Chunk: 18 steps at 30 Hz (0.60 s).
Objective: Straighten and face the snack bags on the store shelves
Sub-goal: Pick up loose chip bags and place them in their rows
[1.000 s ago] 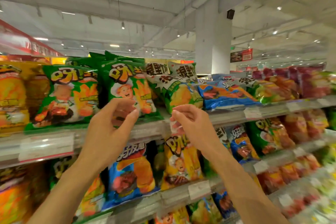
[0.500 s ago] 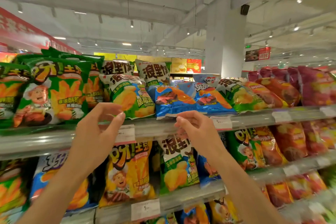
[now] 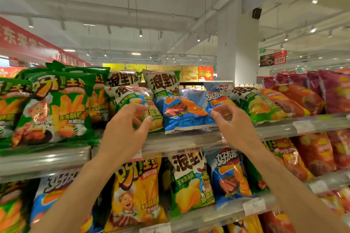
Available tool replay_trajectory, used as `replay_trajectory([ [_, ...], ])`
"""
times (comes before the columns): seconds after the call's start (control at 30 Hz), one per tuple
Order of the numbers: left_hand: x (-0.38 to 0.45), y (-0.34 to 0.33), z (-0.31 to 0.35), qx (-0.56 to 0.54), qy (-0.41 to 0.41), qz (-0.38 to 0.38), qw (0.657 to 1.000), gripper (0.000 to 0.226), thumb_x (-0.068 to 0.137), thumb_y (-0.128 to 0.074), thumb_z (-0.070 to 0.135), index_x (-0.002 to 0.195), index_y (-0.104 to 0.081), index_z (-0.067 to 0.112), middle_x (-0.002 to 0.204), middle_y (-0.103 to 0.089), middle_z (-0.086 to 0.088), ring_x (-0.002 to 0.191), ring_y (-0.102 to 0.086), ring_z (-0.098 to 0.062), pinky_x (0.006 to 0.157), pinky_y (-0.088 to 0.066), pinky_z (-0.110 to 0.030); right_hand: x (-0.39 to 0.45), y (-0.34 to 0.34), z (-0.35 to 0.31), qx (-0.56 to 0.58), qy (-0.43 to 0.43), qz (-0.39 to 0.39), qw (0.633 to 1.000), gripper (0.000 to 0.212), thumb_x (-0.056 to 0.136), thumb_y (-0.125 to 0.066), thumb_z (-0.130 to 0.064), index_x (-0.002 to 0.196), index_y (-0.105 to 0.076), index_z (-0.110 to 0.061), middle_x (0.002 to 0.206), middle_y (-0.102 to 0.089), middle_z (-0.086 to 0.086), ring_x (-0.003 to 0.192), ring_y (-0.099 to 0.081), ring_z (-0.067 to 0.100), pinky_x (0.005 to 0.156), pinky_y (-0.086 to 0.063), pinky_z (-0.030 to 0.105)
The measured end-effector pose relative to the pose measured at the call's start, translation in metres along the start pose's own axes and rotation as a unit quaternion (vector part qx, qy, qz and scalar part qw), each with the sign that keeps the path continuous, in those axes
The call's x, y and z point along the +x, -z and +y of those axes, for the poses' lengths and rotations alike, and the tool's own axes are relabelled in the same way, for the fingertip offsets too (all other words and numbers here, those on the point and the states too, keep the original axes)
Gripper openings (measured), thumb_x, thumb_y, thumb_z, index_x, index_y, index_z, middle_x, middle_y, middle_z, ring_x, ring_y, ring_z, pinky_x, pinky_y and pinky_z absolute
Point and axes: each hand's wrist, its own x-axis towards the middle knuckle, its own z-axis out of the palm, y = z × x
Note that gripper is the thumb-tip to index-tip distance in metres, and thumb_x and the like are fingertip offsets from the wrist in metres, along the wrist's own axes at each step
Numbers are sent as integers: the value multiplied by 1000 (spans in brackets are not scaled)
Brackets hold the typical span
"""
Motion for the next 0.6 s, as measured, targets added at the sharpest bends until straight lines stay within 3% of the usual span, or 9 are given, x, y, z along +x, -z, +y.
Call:
replay_trajectory([
  [0.07,8,-12,10,45,0,-24,999,30,97,-62,41,123,-64,26,113,-64,10,82,-60,-5,77,-51,-29,14,-4,0,-59,22,-10,998,26,99,-60,-40,111,-66,-19,103,-65,-4,91,-60,9,75,-46,22],
  [0.17,21,-28,26,159,-11,-50,986,39,100,-53,52,126,-66,26,120,-66,6,99,-57,-10,81,-46,-27,32,-12,-2,-144,33,-78,986,44,100,-51,-51,102,-71,-12,96,-68,1,89,-61,17,78,-51,34],
  [0.27,26,-38,36,213,-12,-62,975,45,100,-49,57,127,-66,25,119,-69,3,104,-65,-17,86,-56,-35,38,-14,-1,-144,10,-163,976,47,101,-44,-57,99,-68,-18,90,-67,1,82,-61,16,69,-49,30],
  [0.33,27,-43,40,242,-9,-58,968,43,100,-50,57,123,-67,26,115,-70,3,99,-66,-17,82,-58,-36,41,-13,5,-116,8,-180,977,45,99,-45,-60,107,-65,-20,97,-68,-1,89,-62,15,80,-53,35],
  [0.47,25,-53,46,175,35,-35,983,29,97,-60,48,115,-71,28,109,-71,5,91,-66,-14,81,-57,-35,48,-7,14,-66,25,-192,979,43,96,-51,-60,107,-66,-21,98,-70,-4,91,-64,13,88,-55,41],
  [0.6,22,-62,53,52,93,-6,994,15,95,-69,40,107,-71,31,100,-70,18,81,-67,0,69,-52,-22,55,-1,21,6,32,-207,978,29,95,-58,-55,96,-64,-27,92,-69,-10,85,-62,2,84,-54,33],
])
